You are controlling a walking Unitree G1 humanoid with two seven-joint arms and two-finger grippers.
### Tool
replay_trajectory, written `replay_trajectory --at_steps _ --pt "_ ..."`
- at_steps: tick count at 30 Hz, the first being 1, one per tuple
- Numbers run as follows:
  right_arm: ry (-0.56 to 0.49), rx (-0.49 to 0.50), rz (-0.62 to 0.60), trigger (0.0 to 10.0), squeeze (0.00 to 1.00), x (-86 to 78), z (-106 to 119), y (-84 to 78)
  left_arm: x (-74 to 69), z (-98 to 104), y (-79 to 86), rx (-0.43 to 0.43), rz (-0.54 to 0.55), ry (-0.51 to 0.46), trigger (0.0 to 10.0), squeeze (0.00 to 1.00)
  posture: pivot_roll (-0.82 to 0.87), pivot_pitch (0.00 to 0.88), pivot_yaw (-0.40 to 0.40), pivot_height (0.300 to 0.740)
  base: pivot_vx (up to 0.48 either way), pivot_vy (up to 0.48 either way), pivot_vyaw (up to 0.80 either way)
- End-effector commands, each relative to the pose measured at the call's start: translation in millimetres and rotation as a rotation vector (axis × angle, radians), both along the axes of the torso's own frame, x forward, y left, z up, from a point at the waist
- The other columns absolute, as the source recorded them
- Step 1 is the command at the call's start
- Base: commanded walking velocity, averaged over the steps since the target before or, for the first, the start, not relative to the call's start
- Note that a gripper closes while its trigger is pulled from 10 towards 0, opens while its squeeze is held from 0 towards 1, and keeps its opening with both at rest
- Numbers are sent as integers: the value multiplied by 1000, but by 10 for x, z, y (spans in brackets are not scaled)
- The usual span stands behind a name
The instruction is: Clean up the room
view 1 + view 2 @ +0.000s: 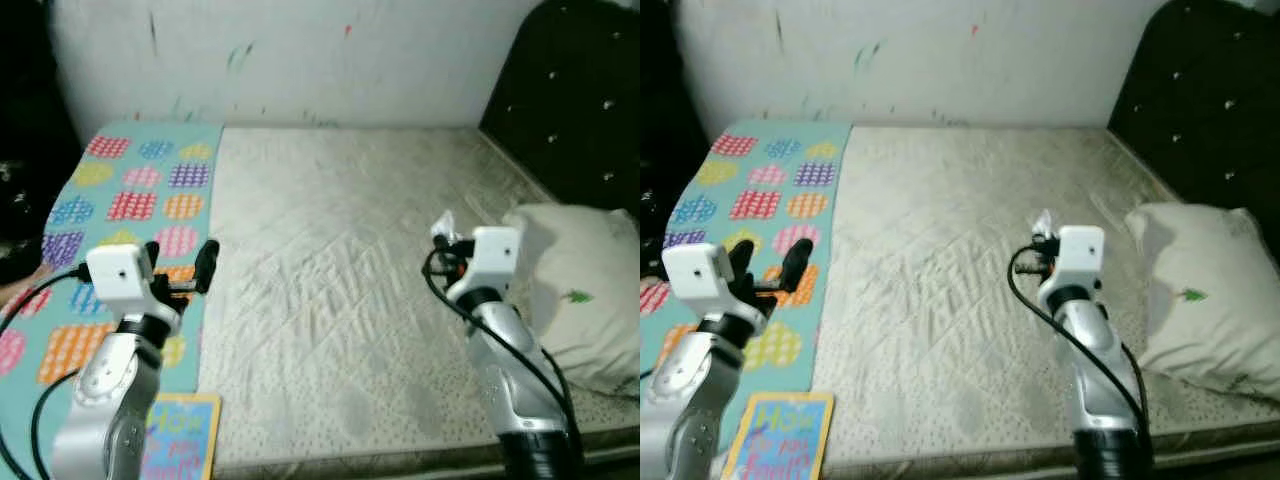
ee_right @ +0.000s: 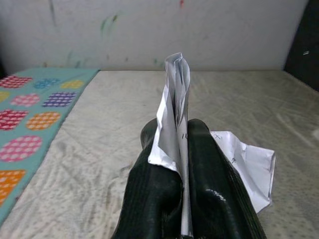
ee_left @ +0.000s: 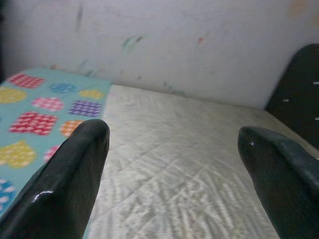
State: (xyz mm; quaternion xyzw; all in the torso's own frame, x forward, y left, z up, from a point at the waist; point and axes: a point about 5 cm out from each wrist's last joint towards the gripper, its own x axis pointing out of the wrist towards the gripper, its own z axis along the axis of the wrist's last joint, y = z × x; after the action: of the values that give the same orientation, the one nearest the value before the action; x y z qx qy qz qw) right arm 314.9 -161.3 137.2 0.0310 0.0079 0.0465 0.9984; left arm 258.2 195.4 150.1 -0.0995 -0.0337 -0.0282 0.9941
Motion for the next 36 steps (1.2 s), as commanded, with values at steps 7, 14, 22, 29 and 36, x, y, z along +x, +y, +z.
replay_trajectory --at_steps 7,14,22,29,36 --pt "-5 -10 -23 10000 0 0 21 -93 8 5 -52 -13 -25 1 10000 0 -28 0 -38 740 0 316 0" --pt "-5 -10 -20 10000 0 1 20 -84 10 4 -52 -18 -23 2 10000 0 -28 0 -38 740 0 468 0" --pt "-5 -12 -18 10000 0 7 20 -88 19 -8 -53 -25 -19 10 10000 0 -28 0 -40 740 0 480 0" --pt "-7 -6 -15 10000 0 6 19 -79 20 -15 -50 -25 -16 19 10000 0 -29 0 -40 740 0 480 0" --pt "-9 -9 -11 10000 0 4 20 -68 26 -32 -47 -36 -14 31 10000 0 -27 0 -40 740 0 480 0"
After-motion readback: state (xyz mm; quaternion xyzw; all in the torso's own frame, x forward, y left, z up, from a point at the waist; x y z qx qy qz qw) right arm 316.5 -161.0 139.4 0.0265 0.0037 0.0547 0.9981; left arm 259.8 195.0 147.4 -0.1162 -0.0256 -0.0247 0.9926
